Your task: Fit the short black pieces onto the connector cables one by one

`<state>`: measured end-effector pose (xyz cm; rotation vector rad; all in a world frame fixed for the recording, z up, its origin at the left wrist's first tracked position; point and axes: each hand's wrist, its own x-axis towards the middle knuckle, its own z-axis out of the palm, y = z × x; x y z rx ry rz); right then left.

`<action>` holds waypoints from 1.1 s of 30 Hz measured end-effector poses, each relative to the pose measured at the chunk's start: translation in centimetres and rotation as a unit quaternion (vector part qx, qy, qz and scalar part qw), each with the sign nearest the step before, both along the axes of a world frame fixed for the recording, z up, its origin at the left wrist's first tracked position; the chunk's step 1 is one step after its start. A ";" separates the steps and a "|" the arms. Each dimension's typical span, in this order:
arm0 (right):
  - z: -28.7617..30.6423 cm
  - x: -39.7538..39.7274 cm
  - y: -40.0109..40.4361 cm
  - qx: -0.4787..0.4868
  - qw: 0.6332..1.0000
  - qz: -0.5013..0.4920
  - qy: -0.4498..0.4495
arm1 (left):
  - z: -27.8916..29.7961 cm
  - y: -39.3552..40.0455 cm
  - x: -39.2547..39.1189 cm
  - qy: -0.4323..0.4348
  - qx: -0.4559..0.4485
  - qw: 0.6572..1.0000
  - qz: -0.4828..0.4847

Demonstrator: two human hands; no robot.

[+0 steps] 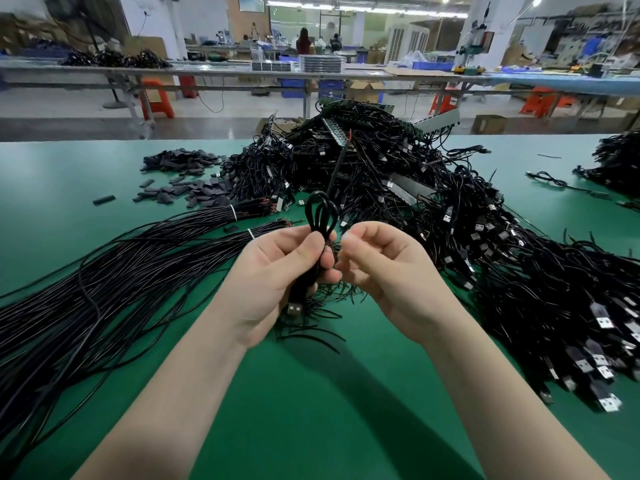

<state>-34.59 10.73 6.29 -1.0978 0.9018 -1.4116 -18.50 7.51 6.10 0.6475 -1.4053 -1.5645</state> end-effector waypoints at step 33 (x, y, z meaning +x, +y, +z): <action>-0.3 0.6 0.1 -0.478 0.641 -0.289 0.526 | 1.1 0.5 -0.1 -0.012 0.177 0.984 0.026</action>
